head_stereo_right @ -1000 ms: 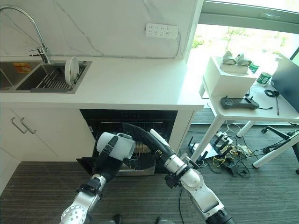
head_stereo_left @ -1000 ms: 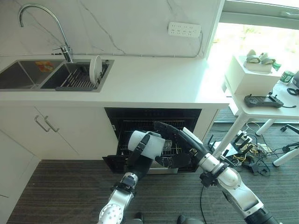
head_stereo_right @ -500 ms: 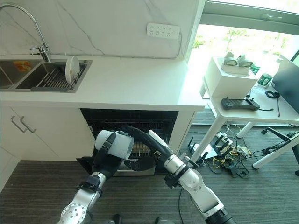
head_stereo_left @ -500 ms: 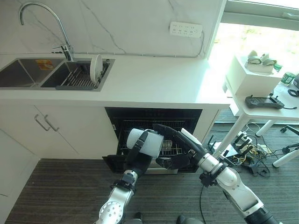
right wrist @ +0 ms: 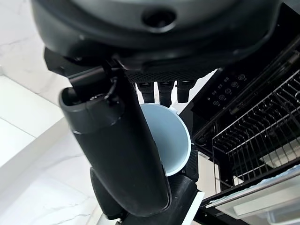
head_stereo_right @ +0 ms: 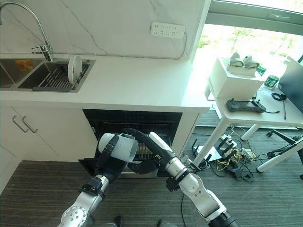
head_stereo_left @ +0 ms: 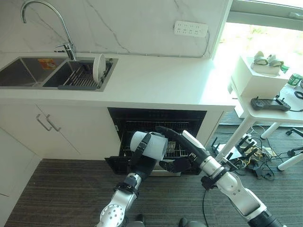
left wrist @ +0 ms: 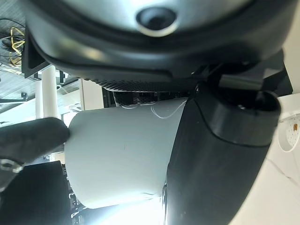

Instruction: Place the dishes in the dishwasher.

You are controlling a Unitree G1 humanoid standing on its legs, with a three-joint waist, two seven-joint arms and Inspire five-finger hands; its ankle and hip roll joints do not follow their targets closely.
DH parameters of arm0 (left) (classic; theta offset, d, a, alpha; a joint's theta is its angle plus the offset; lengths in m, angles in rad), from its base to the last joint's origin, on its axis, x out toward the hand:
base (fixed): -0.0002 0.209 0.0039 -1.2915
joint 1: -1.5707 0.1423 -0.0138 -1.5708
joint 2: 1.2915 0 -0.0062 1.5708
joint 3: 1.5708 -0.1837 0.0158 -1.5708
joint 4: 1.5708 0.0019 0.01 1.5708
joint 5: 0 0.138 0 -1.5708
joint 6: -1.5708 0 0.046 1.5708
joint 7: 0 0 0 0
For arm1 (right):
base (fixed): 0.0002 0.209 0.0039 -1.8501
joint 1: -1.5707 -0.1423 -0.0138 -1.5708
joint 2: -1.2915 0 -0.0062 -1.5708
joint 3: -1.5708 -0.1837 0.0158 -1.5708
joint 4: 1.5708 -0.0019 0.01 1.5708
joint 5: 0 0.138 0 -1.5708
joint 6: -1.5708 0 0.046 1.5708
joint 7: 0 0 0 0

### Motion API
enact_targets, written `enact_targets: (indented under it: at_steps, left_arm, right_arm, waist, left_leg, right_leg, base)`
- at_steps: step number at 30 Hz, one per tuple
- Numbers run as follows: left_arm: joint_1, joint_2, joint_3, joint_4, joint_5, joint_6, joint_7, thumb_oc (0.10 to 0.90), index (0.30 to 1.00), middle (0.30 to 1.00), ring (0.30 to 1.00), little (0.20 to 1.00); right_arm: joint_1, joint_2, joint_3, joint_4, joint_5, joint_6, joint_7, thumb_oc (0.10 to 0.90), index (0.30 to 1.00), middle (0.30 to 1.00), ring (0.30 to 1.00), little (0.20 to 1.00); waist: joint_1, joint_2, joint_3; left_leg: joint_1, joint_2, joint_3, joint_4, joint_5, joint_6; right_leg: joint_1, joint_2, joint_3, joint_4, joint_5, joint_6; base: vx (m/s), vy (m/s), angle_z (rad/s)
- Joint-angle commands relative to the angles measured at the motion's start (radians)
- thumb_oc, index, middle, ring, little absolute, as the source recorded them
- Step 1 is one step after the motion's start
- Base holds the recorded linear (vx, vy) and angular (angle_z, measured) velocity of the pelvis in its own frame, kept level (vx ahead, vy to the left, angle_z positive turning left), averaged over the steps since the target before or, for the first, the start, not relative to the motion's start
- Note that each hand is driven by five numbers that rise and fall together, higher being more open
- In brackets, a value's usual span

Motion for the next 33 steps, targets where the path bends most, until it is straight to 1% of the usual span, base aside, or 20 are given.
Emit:
enact_targets:
  at_steps: [1, 5, 6, 7, 11, 15, 18, 24, 26, 27, 29, 33]
  left_arm:
    - [-0.079, -0.010, -0.020, -0.201, -0.020, 0.027, -0.097, 0.400, 0.300, 0.300, 0.300, 0.300]
    - [-0.080, -0.011, -0.020, -0.200, -0.023, 0.031, -0.099, 0.400, 0.300, 0.300, 0.300, 0.300]
    - [-0.077, -0.013, -0.023, -0.201, -0.033, 0.038, -0.098, 0.400, 0.300, 0.300, 0.300, 0.300]
    - [-0.076, -0.012, -0.023, -0.200, -0.038, 0.031, -0.097, 0.400, 0.300, 0.300, 0.300, 0.300]
    - [-0.081, -0.007, 0.002, -0.197, -0.031, 0.033, -0.116, 0.400, 0.300, 0.300, 0.300, 0.300]
    - [-0.083, 0.003, 0.013, -0.214, -0.007, 0.023, -0.098, 0.400, 0.300, 0.300, 0.300, 0.300]
    - [-0.082, 0.011, 0.018, -0.212, 0.048, 0.000, -0.091, 0.400, 0.300, 0.300, 0.300, 0.300]
    - [-0.078, 0.024, 0.042, -0.211, 0.123, -0.021, -0.112, 0.400, 0.300, 0.300, 0.300, 0.300]
    - [-0.082, 0.033, 0.051, -0.216, 0.178, -0.040, -0.110, 0.400, 0.300, 0.300, 0.300, 0.300]
    - [-0.082, 0.037, 0.054, -0.215, 0.200, -0.049, -0.113, 0.400, 0.300, 0.300, 0.300, 0.300]
    - [-0.084, 0.055, 0.070, -0.215, 0.242, -0.049, -0.118, 0.400, 0.300, 0.300, 0.300, 0.300]
    - [-0.087, 0.060, 0.073, -0.216, 0.258, -0.039, -0.125, 0.400, 0.300, 0.300, 0.300, 0.300]
  right_arm:
    - [-0.108, 0.004, -0.024, -0.065, 0.040, -0.107, -0.053, 0.800, 0.900, 0.900, 0.900, 0.900]
    - [-0.108, 0.005, -0.025, -0.065, 0.044, -0.108, -0.048, 0.800, 0.900, 0.900, 0.900, 0.900]
    - [-0.107, 0.008, -0.024, -0.063, 0.073, -0.122, -0.047, 0.800, 0.900, 0.900, 0.900, 0.900]
    - [-0.106, 0.009, -0.028, -0.064, 0.084, -0.132, -0.051, 0.800, 0.900, 0.900, 0.900, 0.900]
    - [-0.096, -0.003, -0.059, -0.069, 0.054, -0.134, -0.101, 0.800, 0.900, 0.900, 0.900, 0.900]
    - [-0.091, -0.016, -0.087, -0.073, 0.046, -0.136, -0.117, 0.800, 0.900, 0.900, 0.900, 0.900]
    - [-0.086, -0.029, -0.112, -0.084, 0.053, -0.119, -0.101, 0.800, 0.900, 0.900, 0.900, 0.900]
    - [-0.078, -0.047, -0.139, -0.085, 0.048, -0.117, -0.102, 0.800, 0.900, 0.900, 0.900, 0.900]
    - [-0.078, -0.053, -0.145, -0.082, 0.029, -0.105, -0.097, 0.800, 0.900, 0.900, 0.900, 0.900]
    - [-0.078, -0.055, -0.147, -0.080, 0.040, -0.104, -0.079, 0.800, 0.900, 0.900, 0.900, 0.900]
    - [-0.079, -0.067, -0.160, -0.082, 0.045, -0.095, -0.054, 0.800, 0.900, 0.900, 0.900, 0.900]
    - [-0.083, -0.072, -0.160, -0.080, 0.058, -0.094, -0.054, 0.800, 0.900, 0.900, 0.900, 0.900]
  waist:
    - [0.013, 0.002, -0.023]
    - [0.013, 0.002, -0.023]
    - [0.013, 0.002, -0.022]
    - [0.013, 0.002, -0.023]
    - [0.006, 0.003, -0.025]
    - [0.002, 0.005, -0.025]
    - [-0.002, 0.004, -0.025]
    - [-0.004, 0.005, -0.026]
    - [-0.005, 0.006, -0.027]
    - [-0.005, 0.006, -0.027]
    - [-0.005, 0.006, -0.027]
    - [-0.005, 0.007, -0.028]
  left_leg:
    - [0.005, -0.017, -0.009, 0.165, -0.287, 0.046]
    - [0.005, -0.017, -0.010, 0.165, -0.287, 0.046]
    - [0.004, -0.017, -0.009, 0.165, -0.286, 0.046]
    - [0.004, -0.017, -0.009, 0.165, -0.287, 0.046]
    - [0.005, -0.015, -0.003, 0.165, -0.288, 0.045]
    - [0.005, -0.014, -0.002, 0.165, -0.287, 0.045]
    - [0.006, -0.014, 0.000, 0.165, -0.288, 0.046]
    - [0.007, -0.013, 0.001, 0.165, -0.287, 0.045]
    - [0.008, -0.012, 0.002, 0.165, -0.287, 0.044]
    - [0.009, -0.012, 0.002, 0.165, -0.287, 0.044]
    - [0.009, -0.011, 0.001, 0.165, -0.286, 0.042]
    - [0.010, -0.009, 0.001, 0.165, -0.286, 0.041]
  right_leg:
    - [0.044, -0.008, -0.032, 0.002, -0.103, 0.050]
    - [0.043, -0.008, -0.032, 0.002, -0.103, 0.050]
    - [0.044, -0.008, -0.033, 0.002, -0.104, 0.050]
    - [0.043, -0.007, -0.033, 0.002, -0.104, 0.050]
    - [0.041, -0.007, -0.030, 0.002, -0.103, 0.051]
    - [0.040, -0.006, -0.029, 0.002, -0.102, 0.051]
    - [0.040, -0.004, -0.027, 0.002, -0.103, 0.051]
    - [0.041, -0.003, -0.027, 0.002, -0.104, 0.050]
    - [0.042, -0.003, -0.027, 0.002, -0.105, 0.049]
    - [0.042, -0.003, -0.027, 0.002, -0.105, 0.049]
    - [0.043, -0.003, -0.028, 0.002, -0.105, 0.049]
    - [0.043, -0.003, -0.028, 0.002, -0.105, 0.049]
  base:
    - [0.00, 0.000, 0.00]
    - [0.00, 0.000, 0.00]
    - [0.00, 0.000, 0.00]
    - [0.00, 0.000, 0.00]
    - [0.00, 0.000, 0.00]
    - [0.00, 0.000, 0.00]
    - [0.00, 0.000, 0.00]
    - [0.00, 0.000, 0.00]
    - [0.00, 0.000, 0.00]
    - [0.00, 0.000, 0.00]
    - [0.00, 0.000, 0.00]
    - [0.00, 0.000, 0.00]
